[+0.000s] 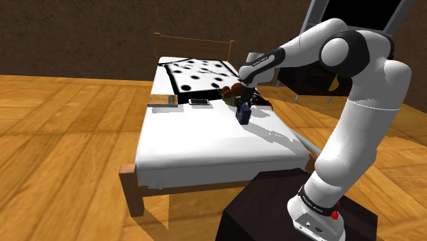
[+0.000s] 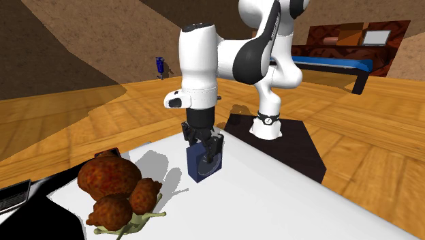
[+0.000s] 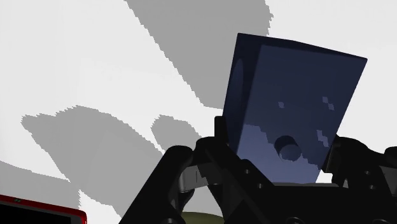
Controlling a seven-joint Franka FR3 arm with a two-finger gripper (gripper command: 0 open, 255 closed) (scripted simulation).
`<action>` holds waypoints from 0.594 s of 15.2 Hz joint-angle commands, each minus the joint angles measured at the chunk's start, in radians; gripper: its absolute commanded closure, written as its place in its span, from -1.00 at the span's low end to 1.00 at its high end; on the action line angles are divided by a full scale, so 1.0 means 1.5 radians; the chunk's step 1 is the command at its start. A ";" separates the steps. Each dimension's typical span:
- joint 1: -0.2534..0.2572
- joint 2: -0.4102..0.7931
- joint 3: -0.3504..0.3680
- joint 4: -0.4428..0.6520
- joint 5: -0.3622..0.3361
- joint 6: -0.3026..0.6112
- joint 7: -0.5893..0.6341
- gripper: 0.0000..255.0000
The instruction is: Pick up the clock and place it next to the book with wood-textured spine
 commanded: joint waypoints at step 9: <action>0.001 -0.032 -0.001 0.026 -0.007 -0.058 0.004 1.00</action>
